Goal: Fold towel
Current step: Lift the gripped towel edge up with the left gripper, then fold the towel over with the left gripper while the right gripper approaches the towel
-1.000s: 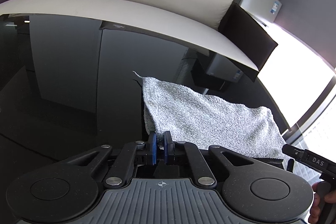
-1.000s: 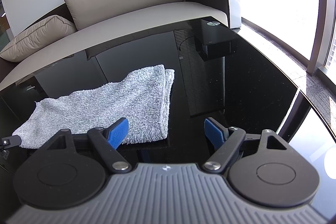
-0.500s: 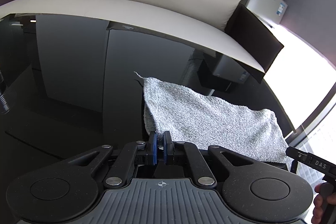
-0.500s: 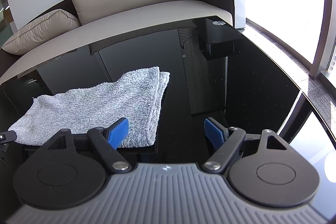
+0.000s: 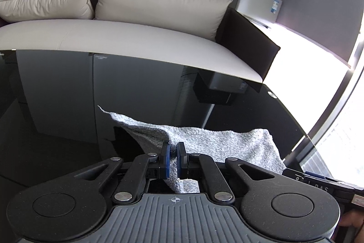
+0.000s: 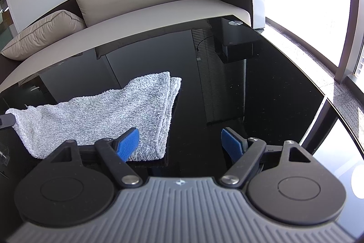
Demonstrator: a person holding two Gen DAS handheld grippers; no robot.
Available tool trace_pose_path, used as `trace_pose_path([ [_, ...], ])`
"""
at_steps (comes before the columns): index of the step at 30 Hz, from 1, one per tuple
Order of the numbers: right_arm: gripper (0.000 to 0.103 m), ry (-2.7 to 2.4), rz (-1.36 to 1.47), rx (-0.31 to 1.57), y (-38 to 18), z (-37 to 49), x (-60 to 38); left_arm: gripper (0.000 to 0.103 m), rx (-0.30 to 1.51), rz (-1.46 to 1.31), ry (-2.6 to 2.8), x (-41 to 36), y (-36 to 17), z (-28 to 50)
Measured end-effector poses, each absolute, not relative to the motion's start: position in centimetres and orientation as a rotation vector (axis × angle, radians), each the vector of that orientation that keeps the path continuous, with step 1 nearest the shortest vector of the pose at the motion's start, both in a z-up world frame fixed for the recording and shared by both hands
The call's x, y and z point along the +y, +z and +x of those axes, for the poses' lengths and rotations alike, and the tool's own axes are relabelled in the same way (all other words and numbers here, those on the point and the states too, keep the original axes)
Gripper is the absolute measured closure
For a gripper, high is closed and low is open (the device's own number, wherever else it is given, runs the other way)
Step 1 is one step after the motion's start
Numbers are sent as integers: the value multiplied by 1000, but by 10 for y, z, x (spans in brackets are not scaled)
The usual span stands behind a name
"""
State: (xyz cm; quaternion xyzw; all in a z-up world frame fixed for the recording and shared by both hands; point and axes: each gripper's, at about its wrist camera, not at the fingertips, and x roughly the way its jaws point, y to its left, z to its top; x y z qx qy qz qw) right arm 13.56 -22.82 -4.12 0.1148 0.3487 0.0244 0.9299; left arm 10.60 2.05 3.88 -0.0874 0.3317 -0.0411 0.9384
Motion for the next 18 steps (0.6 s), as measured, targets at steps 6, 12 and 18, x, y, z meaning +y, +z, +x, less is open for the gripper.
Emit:
trace_pose_path([
  [6,21,38,280,708,-39,137,-240,98,684,-125,-117,-9,42,120],
  [12,21,16,326,708,-38,139,-255,98,691,-84,-155,-42,43,135],
  [18,21,-3,349,711,-39,141,-265,98,695,-7,-201,-79,43,142],
])
